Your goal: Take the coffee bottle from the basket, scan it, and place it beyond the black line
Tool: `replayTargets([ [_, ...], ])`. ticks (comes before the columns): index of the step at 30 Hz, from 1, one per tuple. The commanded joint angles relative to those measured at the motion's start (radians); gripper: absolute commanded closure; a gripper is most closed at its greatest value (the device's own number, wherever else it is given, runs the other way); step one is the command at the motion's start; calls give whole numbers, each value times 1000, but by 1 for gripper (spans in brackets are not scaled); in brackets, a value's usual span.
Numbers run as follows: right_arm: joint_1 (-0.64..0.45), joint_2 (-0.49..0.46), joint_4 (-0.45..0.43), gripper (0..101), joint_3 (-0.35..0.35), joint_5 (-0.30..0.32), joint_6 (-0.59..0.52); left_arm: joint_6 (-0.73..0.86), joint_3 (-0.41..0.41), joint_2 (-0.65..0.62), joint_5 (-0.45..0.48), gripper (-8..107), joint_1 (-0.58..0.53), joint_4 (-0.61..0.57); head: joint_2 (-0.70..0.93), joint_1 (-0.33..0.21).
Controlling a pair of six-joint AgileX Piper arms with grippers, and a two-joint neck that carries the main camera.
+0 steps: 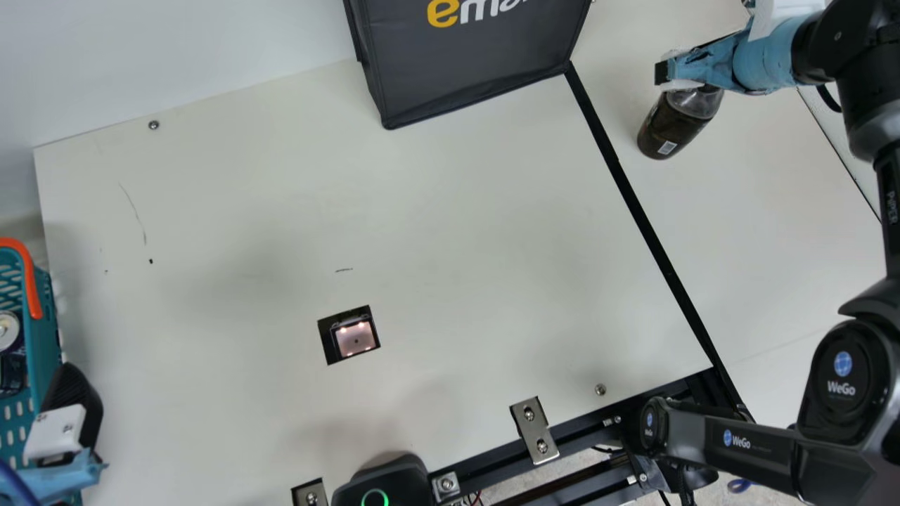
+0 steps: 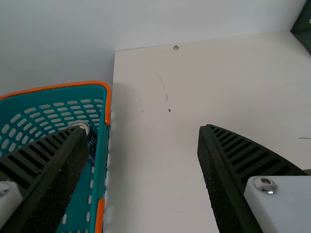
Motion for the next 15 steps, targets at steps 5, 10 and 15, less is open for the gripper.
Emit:
replayTargets([
  [5,14,-5,13,10,-37,12,-12,0,0,0,0,9,0,0,-2,-17],
  [10,37,-11,26,10,-71,20,-17,0,0,0,0,9,0,0,-2,-17],
  [15,69,-17,36,10,-101,27,-13,0,0,0,0,9,0,0,-2,-17],
])
